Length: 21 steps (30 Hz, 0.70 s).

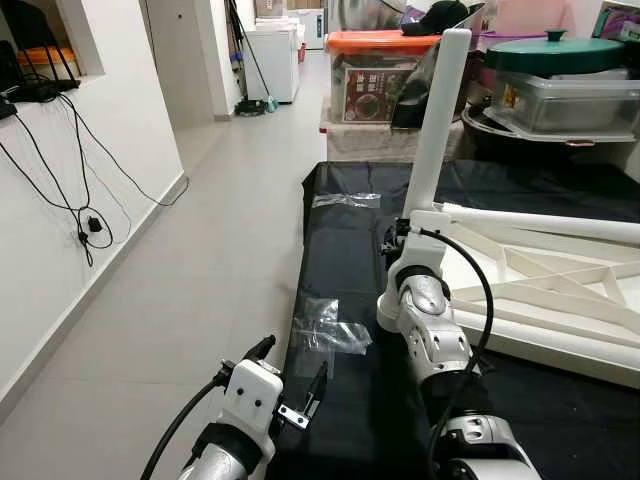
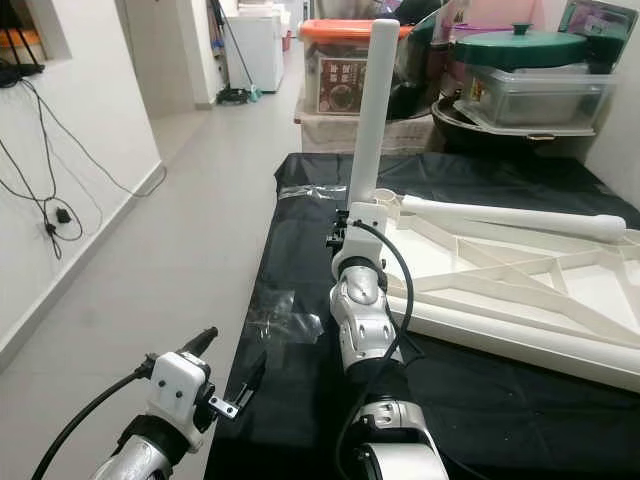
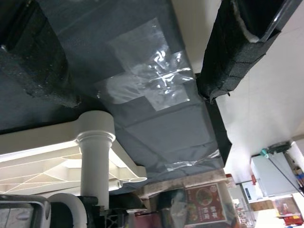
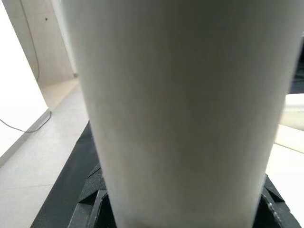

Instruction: Building children table

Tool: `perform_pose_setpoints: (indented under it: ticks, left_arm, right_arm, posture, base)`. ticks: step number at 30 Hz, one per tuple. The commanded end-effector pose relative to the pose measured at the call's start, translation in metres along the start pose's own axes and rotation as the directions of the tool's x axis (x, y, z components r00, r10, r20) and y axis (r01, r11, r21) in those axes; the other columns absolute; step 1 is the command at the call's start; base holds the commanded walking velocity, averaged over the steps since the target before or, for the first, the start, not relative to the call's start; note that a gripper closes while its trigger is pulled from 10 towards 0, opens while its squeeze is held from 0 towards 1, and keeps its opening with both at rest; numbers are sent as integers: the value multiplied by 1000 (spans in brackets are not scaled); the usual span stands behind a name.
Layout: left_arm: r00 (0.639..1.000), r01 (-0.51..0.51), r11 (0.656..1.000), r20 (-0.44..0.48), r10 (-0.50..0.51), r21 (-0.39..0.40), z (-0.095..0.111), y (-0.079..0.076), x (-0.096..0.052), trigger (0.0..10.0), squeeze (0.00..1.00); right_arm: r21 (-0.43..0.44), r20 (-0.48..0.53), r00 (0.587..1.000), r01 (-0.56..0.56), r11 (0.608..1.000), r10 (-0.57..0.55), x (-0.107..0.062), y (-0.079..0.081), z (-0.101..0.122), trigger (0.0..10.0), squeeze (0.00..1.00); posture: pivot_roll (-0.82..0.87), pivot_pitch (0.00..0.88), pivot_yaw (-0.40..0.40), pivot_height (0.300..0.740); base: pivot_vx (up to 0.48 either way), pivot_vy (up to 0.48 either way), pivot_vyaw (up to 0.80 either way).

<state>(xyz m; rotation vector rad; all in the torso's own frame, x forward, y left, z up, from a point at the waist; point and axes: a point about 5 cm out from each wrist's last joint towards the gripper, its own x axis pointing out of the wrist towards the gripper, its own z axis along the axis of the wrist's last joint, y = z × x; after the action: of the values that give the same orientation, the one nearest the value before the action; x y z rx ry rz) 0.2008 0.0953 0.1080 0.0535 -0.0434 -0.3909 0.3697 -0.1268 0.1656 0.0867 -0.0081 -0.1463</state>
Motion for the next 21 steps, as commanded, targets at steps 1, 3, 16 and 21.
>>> perform_pose_setpoints:
  ticks: [1, 3, 16, 21]
  left_arm:
    - [1000, -9, 1000, -16, 9, -9, -3, 2, 0, 10000, 0]
    - [1000, -8, 1000, -18, 8, -8, -3, 3, 0, 10000, 0]
    - [1000, -6, 1000, -17, 6, -2, -2, 3, 1, 10000, 0]
    - [1000, -5, 1000, -16, 5, -4, -2, 3, 1, 10000, 0]
  right_arm:
    - [88, -39, 999, 23, 996, -19, -2, -5, -12, 10000, 0]
    - [96, 16, 997, -81, 992, 80, -6, 11, -3, 10000, 1000]
    - [146, 30, 640, -763, 630, 768, -17, 37, -4, 10000, 0]
    - [165, -14, 432, -888, 428, 902, -19, 26, 1, 10000, 0]
  posture:
    - [-33, 0, 20, 740]
    - [-17, 0, 33, 740]
    - [-2, 0, 24, 740]
    - [-6, 0, 22, 740]
  base:
    - [0, 0, 0]
    - [0, 0, 0]
    - [0, 0, 0]
    - [0, 0, 0]
